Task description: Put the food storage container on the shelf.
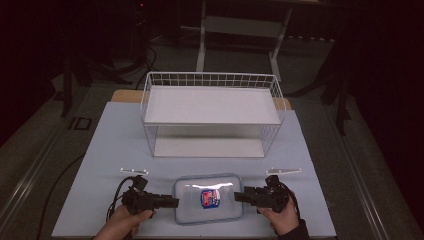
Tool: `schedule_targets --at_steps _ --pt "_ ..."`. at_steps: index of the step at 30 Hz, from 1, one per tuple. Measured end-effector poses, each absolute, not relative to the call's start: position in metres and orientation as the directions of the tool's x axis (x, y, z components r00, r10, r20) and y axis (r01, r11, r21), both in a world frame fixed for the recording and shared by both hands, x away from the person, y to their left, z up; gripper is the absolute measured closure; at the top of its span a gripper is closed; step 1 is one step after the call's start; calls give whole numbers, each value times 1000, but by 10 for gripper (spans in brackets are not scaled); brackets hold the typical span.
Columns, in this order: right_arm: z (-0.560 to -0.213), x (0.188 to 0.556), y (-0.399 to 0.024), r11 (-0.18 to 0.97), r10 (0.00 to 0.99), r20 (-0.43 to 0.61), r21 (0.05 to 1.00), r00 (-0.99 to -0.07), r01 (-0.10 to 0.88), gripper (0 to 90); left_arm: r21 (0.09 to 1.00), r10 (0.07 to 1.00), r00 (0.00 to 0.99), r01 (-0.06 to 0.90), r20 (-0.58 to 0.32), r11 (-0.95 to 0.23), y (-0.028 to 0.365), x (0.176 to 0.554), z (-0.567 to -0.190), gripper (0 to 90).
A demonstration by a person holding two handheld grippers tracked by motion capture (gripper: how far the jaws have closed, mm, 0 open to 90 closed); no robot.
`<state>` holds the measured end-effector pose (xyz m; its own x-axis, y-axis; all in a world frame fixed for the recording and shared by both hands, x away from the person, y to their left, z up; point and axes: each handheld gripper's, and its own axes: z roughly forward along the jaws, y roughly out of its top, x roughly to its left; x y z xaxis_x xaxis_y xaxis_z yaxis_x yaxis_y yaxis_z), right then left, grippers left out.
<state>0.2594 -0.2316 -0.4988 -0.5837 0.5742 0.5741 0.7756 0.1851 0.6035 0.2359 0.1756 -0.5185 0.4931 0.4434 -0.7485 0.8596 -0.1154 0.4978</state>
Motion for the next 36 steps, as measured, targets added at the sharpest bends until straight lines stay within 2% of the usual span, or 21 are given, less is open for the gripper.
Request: schedule_targets --at_steps 1,5,6,7,8,19,36 --pt "-499 260 -231 189 575 576 597 -581 780 378 499 442 495 859 -748 -117 176 236 -519 577" --pt "-505 263 -235 177 548 625 562 -556 808 365 499 438 498 858 -749 -121 176 236 -519 578" --pt "-506 263 -235 177 540 637 553 -550 814 386 494 438 492 861 -753 -118 176 236 -519 579" --pt "-507 263 -236 170 520 655 549 -548 819 462 492 439 490 862 -753 -119 176 236 -519 579" --pt "-506 263 -236 170 514 659 549 -550 818 464 492 439 490 862 -753 -119 176 236 -519 579" --pt "-500 255 -236 180 535 628 568 -565 803 481 514 477 506 849 -719 -125 170 232 -507 581" --pt "-479 270 -243 132 538 620 607 -571 784 489 597 483 559 797 -674 -89 165 256 -481 582"
